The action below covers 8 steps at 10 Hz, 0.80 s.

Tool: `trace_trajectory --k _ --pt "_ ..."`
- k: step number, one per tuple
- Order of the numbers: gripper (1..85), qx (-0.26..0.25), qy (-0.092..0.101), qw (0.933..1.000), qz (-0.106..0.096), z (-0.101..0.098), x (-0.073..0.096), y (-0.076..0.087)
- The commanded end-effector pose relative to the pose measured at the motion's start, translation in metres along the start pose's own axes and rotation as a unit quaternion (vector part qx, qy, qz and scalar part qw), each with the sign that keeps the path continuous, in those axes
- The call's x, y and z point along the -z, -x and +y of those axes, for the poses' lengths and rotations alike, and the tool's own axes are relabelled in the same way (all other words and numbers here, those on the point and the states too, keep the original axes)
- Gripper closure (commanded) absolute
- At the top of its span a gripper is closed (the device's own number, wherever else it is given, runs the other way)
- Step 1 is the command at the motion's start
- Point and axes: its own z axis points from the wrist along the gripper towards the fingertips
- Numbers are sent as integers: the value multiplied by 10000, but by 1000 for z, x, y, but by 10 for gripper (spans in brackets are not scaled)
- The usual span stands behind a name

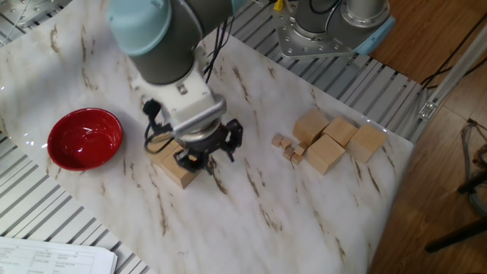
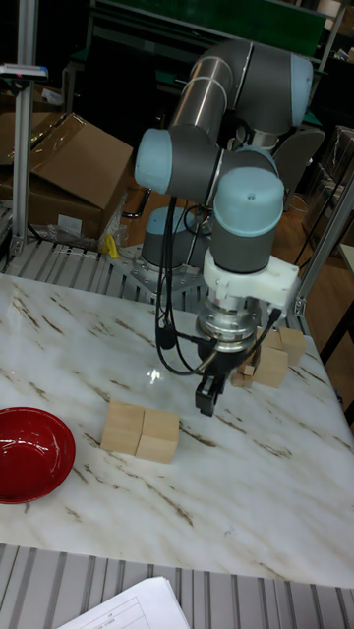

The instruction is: Stack the blocks into a pyramid shape

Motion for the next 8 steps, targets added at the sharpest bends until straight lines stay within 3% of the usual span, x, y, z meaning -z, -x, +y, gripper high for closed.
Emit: trace_trajectory --k 1,3,6,7,8 --pt "363 -264 -84 9996 100 22 9 -20" --pt "363 -262 -138 9995 142 30 10 -26" --pt "363 -372 -264 9989 62 34 0 -23" --pt "363 -431 -432 9981 2 26 1 -20" --pt "363 -394 -761 9963 -90 8 3 -16"
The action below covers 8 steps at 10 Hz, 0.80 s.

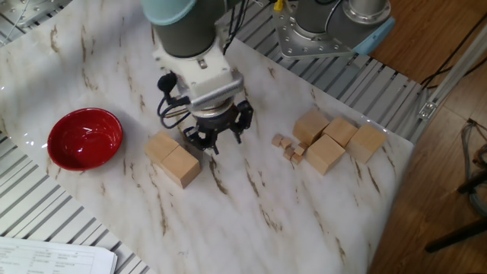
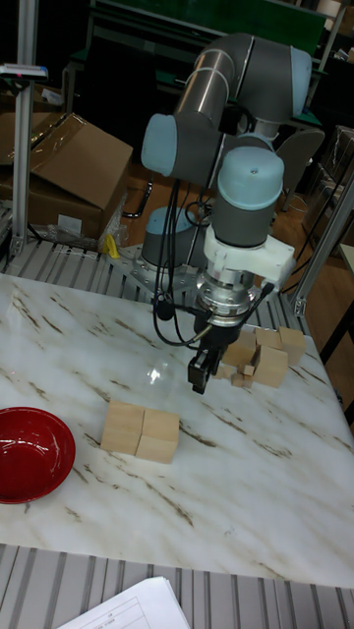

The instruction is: Stack the blocks into a pyramid shape

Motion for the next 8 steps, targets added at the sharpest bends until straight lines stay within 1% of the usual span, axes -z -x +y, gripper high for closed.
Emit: trace_trajectory --k 1,2,3,4,5,6,7,8 --pt "363 -15 -419 9989 -193 -16 0 8" --pt "363 93 -455 9987 -205 -18 0 8" --pt "363 231 -505 9984 -101 -21 1 3" --pt "363 261 -478 9984 -120 -19 0 5" --pt "363 430 -556 9975 15 -23 1 -2" --pt "363 702 -723 9947 227 -33 2 -11" --pt "363 873 -793 9926 301 -37 3 -14" --pt "363 948 -768 9921 292 -36 3 -14"
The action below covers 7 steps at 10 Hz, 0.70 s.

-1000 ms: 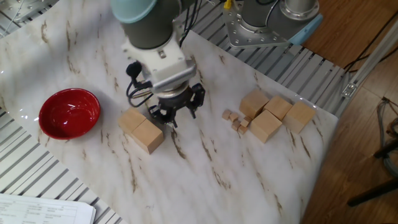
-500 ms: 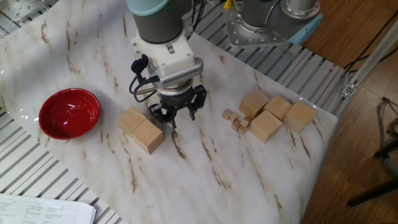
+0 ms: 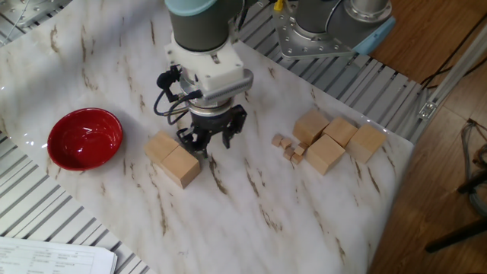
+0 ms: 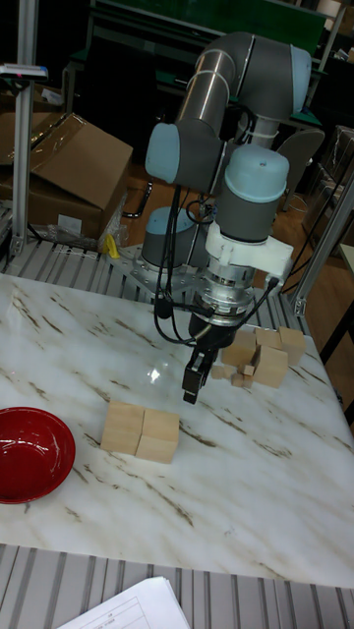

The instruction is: Stack the blocks into a pyramid shape

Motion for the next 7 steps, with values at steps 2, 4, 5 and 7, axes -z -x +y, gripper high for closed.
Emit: trace_trajectory --k 2,4,5,7 --pt "363 636 37 9979 106 1 1 -6" --pt "370 684 289 9971 -155 15 2 6" --pt "363 602 508 9968 -160 27 3 6" --pt "363 420 829 9952 -316 43 5 14"
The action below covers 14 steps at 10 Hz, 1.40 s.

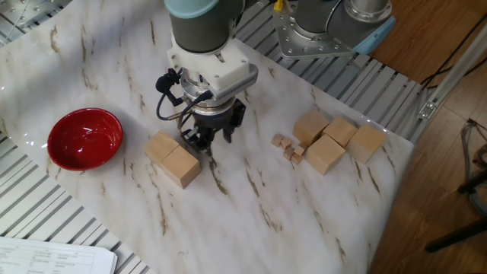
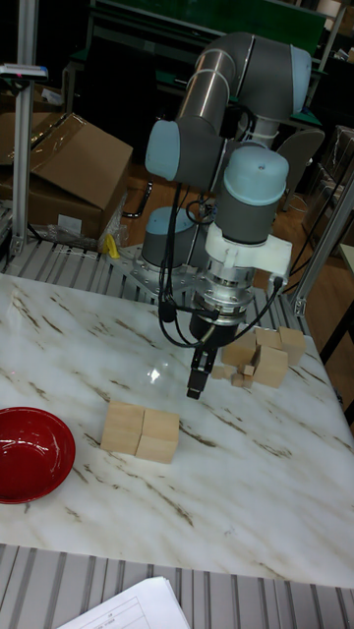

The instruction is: Stack the blocks into a pyramid shape

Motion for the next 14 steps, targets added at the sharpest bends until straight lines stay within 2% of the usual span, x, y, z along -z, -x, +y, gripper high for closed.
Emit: trace_trajectory --k 1,2,4,5,7,9,12,14 --pt "363 -139 369 9990 -228 19 2 11" --pt "363 -156 387 9990 -175 20 2 9" --pt "343 -313 501 9978 -305 27 2 18" --pt "320 -472 479 9975 -211 31 4 16" --pt "313 -921 405 9949 110 47 12 11" --pt "317 -1127 276 9930 216 64 14 15" --pt "317 -1288 288 9910 241 96 17 32" --pt "317 -1394 187 9898 220 114 11 44"
